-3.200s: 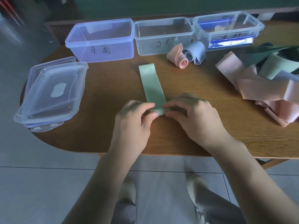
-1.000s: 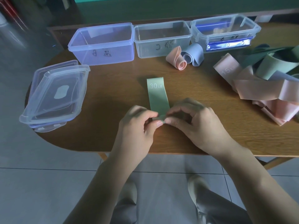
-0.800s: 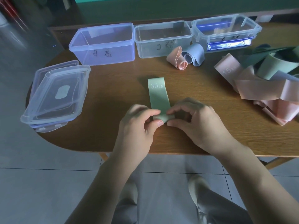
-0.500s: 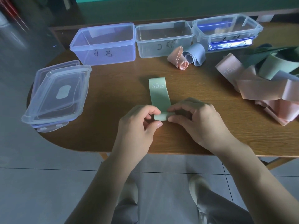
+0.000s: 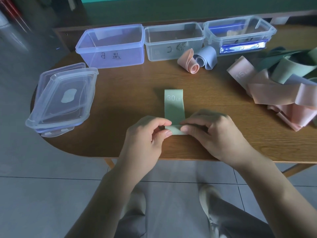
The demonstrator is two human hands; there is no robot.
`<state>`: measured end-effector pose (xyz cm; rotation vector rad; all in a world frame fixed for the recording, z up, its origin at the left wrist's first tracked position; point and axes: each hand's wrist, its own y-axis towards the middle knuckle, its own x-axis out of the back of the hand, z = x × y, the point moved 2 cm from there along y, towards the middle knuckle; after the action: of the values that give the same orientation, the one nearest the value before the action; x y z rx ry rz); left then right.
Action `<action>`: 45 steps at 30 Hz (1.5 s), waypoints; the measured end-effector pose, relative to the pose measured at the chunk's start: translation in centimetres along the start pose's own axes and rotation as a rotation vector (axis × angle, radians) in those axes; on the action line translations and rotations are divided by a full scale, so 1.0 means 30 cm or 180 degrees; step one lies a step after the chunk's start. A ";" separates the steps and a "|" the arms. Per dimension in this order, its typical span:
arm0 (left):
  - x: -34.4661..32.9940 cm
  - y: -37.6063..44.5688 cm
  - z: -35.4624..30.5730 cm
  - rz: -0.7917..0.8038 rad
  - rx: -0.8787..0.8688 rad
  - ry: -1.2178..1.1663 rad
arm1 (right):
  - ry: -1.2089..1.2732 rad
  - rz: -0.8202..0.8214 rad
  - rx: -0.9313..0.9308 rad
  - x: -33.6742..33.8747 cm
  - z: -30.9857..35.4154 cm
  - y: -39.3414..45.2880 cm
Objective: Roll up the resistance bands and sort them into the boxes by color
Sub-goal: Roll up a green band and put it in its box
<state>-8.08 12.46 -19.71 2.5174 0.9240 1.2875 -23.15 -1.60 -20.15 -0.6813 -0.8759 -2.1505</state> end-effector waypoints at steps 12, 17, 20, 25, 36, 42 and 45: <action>-0.018 0.040 0.021 -0.0312 0.0047 0.0091 | 0.0175 0.0019 -0.0218 -0.001 0.002 0.021; -0.012 0.049 0.005 -0.0158 0.0015 -0.0272 | 0.0133 0.0079 -0.0148 0.002 -0.010 0.054; -0.018 0.065 0.016 0.0099 0.0154 -0.0114 | 0.0025 0.0099 -0.0092 0.005 -0.015 0.062; -0.020 0.103 0.027 0.0171 0.0141 -0.0001 | 0.0187 -0.0194 -0.0198 -0.017 -0.004 0.067; -0.024 0.107 0.037 -0.0046 0.0058 -0.0218 | 0.0256 -0.0017 -0.0234 -0.003 -0.030 0.090; -0.019 0.131 0.039 0.0035 0.0069 -0.0188 | 0.0017 0.0108 -0.0169 0.001 -0.045 0.122; -0.029 0.143 0.047 0.0055 0.0097 -0.0137 | 0.0016 -0.0044 -0.0142 -0.008 -0.041 0.121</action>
<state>-5.42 8.71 -19.41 2.5712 0.9214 1.2280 -20.48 -4.32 -19.72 -0.6936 -0.8343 -2.1890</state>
